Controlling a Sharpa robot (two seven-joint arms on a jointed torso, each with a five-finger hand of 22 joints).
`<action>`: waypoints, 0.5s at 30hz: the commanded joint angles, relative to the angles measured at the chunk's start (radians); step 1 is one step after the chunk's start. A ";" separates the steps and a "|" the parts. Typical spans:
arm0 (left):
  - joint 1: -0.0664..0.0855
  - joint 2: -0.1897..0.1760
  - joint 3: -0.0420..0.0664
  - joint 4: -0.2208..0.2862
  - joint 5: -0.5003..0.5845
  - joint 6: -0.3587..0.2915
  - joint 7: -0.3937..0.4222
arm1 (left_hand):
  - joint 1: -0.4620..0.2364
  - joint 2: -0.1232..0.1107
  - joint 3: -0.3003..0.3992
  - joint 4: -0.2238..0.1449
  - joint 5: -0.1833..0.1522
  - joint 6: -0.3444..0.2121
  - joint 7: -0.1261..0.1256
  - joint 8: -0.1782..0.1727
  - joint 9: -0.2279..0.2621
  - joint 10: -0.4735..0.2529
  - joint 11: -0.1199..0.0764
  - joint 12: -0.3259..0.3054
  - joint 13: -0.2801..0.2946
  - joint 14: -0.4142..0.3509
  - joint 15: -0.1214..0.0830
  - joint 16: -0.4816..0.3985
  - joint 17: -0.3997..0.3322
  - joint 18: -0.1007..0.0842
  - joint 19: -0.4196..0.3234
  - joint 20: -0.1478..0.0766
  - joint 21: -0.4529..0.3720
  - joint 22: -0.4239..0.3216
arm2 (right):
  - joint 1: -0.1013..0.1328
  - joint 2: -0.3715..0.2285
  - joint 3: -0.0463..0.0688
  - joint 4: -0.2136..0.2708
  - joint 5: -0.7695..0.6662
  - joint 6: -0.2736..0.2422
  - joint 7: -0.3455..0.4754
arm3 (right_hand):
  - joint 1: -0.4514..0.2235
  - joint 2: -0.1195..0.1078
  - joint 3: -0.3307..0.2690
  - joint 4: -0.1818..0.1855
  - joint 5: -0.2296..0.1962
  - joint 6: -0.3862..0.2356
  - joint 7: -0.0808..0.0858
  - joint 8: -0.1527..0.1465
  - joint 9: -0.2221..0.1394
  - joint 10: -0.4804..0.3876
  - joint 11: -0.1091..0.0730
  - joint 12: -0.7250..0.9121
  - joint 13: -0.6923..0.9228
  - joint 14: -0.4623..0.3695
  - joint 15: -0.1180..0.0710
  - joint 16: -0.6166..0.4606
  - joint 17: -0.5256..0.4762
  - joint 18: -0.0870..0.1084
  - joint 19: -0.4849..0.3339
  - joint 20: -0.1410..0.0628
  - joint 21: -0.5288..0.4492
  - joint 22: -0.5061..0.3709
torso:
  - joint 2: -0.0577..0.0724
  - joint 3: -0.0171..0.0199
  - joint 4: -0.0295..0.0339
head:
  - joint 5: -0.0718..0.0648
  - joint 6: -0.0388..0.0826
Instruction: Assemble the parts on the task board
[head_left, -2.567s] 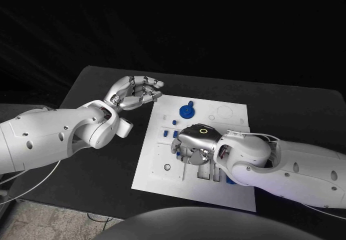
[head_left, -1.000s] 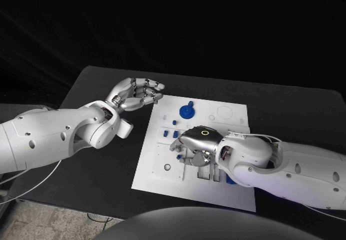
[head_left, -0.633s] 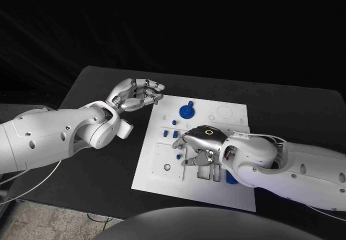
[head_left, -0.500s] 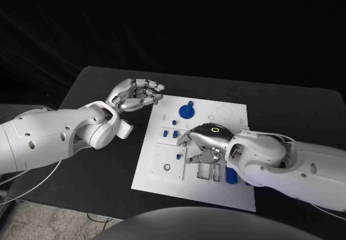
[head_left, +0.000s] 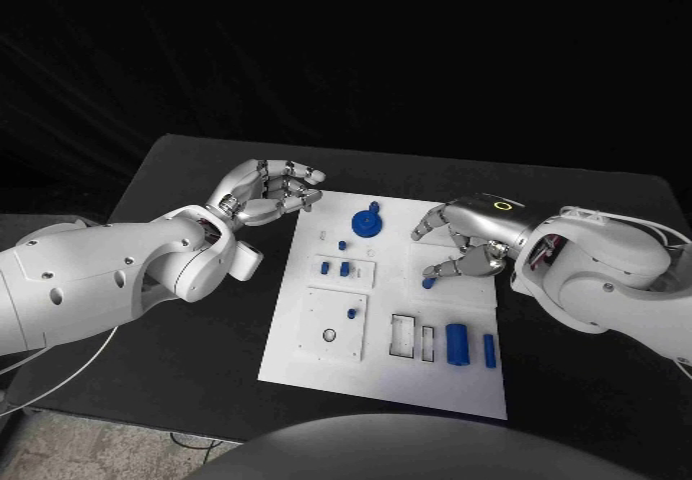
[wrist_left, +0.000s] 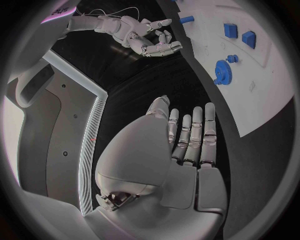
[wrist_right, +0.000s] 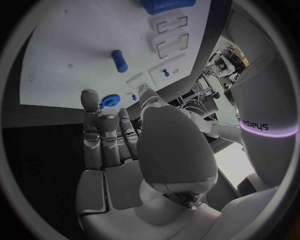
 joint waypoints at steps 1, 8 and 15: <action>0.000 0.005 0.000 -0.001 -0.004 0.016 0.007 | 0.008 0.002 -0.005 0.000 0.001 -0.001 0.009 0.004 -0.001 0.003 -0.002 0.006 -0.001 0.007 0.000 0.006 -0.002 0.013 0.004 0.000 -0.006 0.001 | -0.001 -0.010 -0.004 -0.020 0.031 0.061 -0.040 | -0.013 -0.028 -0.023 0.000 -0.002 -0.039 -0.024 -0.023 -0.016 -0.030 0.007 -0.025 -0.026 -0.002 -0.001 -0.004 -0.013 0.003 0.002 0.002 -0.015 0.036 | 0.001 0.0006 -0.0034 | 0.005 0.000; -0.001 0.012 0.000 -0.004 -0.004 0.017 0.009 | 0.009 0.003 -0.005 0.000 0.001 -0.001 0.009 0.004 -0.001 0.003 -0.001 0.007 -0.001 0.007 0.000 0.006 -0.002 0.013 0.004 0.000 -0.006 0.001 | -0.024 -0.016 -0.007 -0.043 0.037 0.080 -0.036 | -0.021 -0.041 -0.034 0.001 -0.014 -0.071 -0.042 -0.016 -0.033 -0.033 0.010 -0.031 -0.053 -0.011 0.001 -0.009 -0.023 0.005 -0.006 0.003 -0.036 0.034 | 0.000 0.0023 -0.0005 | 0.006 0.000; -0.002 0.015 0.000 -0.007 -0.004 0.017 0.010 | 0.010 0.003 -0.005 -0.001 0.002 -0.001 0.009 0.005 -0.002 0.003 -0.001 0.007 -0.002 0.007 0.001 0.007 -0.002 0.013 0.004 0.000 -0.006 0.001 | -0.041 -0.016 -0.007 -0.049 0.037 0.076 -0.016 | -0.027 0.001 -0.005 -0.002 -0.041 -0.017 -0.012 0.009 -0.030 0.057 -0.007 0.013 -0.059 0.001 -0.005 0.007 -0.009 0.002 0.011 -0.001 -0.012 0.042 | -0.001 0.0000 -0.0001 | 0.010 0.000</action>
